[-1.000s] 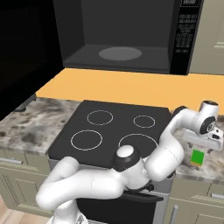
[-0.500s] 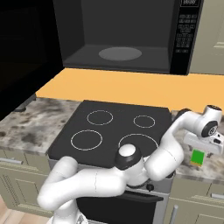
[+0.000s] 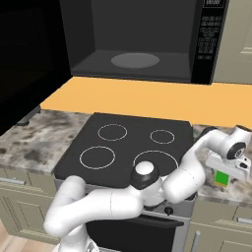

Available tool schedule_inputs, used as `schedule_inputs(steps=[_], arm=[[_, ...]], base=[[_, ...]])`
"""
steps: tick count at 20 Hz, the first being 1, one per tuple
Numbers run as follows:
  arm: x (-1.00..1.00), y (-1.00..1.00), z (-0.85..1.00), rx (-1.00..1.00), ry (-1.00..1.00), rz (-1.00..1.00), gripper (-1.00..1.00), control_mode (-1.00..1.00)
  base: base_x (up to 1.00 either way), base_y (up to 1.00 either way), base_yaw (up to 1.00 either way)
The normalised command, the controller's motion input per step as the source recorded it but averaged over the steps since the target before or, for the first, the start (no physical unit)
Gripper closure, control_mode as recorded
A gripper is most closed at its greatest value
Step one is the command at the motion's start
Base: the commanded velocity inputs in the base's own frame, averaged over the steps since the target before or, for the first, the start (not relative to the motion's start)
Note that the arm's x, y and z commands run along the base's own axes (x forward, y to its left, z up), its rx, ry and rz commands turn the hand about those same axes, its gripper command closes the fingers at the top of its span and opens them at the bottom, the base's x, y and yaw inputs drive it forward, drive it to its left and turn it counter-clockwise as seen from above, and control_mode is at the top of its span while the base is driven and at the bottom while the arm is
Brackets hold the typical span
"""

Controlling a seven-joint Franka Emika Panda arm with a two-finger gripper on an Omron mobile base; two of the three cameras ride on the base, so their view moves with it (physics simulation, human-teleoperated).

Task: Place the sponge inside the microwave to prepare for sanitizing.

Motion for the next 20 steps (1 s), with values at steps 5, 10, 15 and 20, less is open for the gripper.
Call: schedule_inputs(steps=[5, 10, 15, 20], arm=[[0.0, 0.0, -0.17, 0.02, 0.0, 0.0, -1.0, -1.0], [0.0, 0.0, -0.11, 0.03, 0.0, 0.0, 1.0, -1.0], [0.0, 0.01, -0.01, 0.0, 0.0, 0.01, 1.0, -1.0], [0.0, 0.08, -0.01, 0.0, 0.0, 0.02, 1.0, -1.0]], base=[[0.0, 0.0, 0.0], [0.0, 0.0, 0.0], [0.0, 0.0, 0.0], [0.0, 0.0, 0.0]])
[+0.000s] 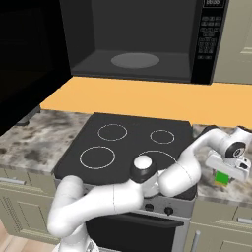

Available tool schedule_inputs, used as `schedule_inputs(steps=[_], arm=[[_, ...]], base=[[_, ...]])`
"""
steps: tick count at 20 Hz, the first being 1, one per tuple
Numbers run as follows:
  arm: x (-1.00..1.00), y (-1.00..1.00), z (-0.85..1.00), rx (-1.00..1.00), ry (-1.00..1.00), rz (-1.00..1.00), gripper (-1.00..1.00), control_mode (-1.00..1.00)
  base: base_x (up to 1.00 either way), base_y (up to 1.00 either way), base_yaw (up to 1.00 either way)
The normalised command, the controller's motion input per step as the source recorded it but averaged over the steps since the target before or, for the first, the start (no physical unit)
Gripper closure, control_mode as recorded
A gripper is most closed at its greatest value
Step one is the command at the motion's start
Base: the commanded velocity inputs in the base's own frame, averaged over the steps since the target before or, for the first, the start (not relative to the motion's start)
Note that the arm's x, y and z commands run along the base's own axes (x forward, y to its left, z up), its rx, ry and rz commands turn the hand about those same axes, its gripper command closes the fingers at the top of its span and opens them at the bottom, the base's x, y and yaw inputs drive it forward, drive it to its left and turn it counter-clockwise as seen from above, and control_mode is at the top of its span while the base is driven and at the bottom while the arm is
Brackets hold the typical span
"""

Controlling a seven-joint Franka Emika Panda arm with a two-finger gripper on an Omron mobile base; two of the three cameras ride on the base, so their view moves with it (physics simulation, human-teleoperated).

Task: Place the sponge inside the microwave to prepare for sanitizing.

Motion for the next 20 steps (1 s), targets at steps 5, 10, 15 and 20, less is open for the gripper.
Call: schedule_inputs(steps=[5, 10, 15, 20], arm=[[-0.07, 0.05, 0.32, -0.04, -0.05, 0.0, 1.0, -1.0], [-0.81, 0.41, 0.83, -0.21, -0.27, 0.1, 1.0, -1.0], [-1.0, 0.38, 0.24, -0.29, -0.25, 0.34, 1.0, -1.0], [-1.0, 0.38, 0.14, -0.33, -0.24, 0.39, 1.0, -1.0]], base=[[0.0, 0.0, 0.0], [0.0, 0.0, 0.0], [0.0, 0.0, 0.0], [0.0, 0.0, 0.0]])
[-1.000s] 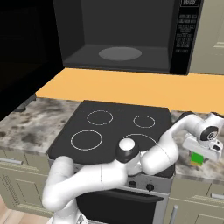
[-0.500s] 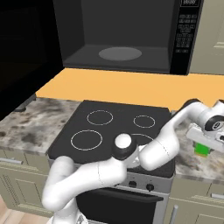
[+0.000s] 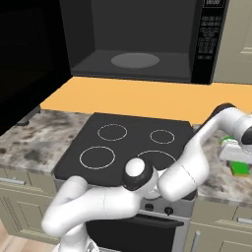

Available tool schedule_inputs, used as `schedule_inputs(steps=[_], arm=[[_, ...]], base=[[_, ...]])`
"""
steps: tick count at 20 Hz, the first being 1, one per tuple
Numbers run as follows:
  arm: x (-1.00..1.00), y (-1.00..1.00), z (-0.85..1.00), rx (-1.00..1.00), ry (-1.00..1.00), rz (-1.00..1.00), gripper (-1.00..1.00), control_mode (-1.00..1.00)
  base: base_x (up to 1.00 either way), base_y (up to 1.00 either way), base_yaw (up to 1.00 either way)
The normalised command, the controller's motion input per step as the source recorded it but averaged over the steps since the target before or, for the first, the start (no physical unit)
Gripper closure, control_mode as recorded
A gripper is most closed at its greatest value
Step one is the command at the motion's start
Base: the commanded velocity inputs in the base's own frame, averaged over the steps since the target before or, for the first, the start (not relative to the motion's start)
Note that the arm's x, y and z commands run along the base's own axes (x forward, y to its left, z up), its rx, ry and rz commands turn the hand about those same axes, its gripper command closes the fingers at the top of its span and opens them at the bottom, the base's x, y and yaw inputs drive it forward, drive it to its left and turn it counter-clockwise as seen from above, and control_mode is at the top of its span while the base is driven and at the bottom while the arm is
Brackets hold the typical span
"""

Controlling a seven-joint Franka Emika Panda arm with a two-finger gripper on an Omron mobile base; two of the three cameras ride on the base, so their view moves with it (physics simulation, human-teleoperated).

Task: Place the sponge inside the microwave to prepare for sanitizing.

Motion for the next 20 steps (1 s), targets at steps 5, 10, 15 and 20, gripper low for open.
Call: schedule_inputs(steps=[5, 10, 15, 20], arm=[[-1.0, 0.51, 0.03, -0.34, -0.23, 0.39, 1.0, -1.0], [-1.0, 0.57, 0.0, -0.35, -0.19, 0.41, 1.0, -1.0], [-1.0, 0.74, 0.0, -0.39, -0.18, 0.39, 1.0, -1.0], [-0.59, 1.0, 0.29, -0.19, -0.13, 0.07, 1.0, -1.0]], base=[[0.0, 0.0, 0.0], [0.0, 0.0, 0.0], [0.0, 0.0, 0.0], [0.0, 0.0, 0.0]])
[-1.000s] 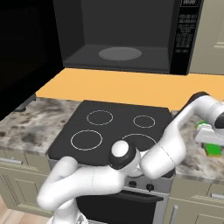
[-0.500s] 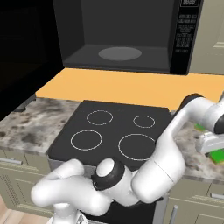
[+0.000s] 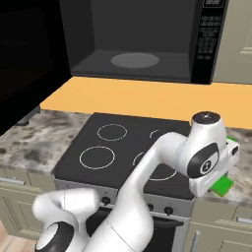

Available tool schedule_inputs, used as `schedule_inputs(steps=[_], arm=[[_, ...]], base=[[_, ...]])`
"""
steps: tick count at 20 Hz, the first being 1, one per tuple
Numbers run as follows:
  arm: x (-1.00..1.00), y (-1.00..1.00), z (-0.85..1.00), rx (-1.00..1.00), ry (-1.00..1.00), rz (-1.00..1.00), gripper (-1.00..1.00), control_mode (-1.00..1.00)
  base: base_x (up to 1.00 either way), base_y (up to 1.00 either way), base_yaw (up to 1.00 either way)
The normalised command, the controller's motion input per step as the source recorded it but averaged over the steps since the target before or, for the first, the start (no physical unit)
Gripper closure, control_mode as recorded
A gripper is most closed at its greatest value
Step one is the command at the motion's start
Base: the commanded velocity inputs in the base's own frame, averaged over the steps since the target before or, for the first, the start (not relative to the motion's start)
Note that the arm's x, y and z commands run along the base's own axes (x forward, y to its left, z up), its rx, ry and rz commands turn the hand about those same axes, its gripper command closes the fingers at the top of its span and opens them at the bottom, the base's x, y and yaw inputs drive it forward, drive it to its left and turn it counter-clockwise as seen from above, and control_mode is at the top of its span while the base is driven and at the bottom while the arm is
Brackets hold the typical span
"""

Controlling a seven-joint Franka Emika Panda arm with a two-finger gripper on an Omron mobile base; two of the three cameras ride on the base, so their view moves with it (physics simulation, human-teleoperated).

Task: Place the sponge inside the microwave to prepare for sanitizing.

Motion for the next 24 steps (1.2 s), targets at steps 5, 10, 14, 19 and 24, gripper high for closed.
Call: schedule_inputs(steps=[5, 10, 14, 19, 24], arm=[[-0.01, 1.0, 0.36, -0.05, -0.03, -0.11, 1.0, -1.0], [0.0, 0.46, 0.75, 0.16, -0.02, -0.28, 1.0, -1.0], [-0.04, 0.33, 0.42, 0.4, 0.0, -0.53, 1.0, -1.0], [-0.05, 0.16, 0.02, 0.51, 0.0, -0.62, 1.0, -1.0], [0.07, 0.01, -0.03, 0.17, 0.0, -0.18, 1.0, -1.0]], base=[[0.0, 0.0, 0.0], [0.0, 0.0, 0.0], [0.0, 0.0, 0.0], [0.0, 0.0, 0.0], [0.0, 0.0, 0.0]])
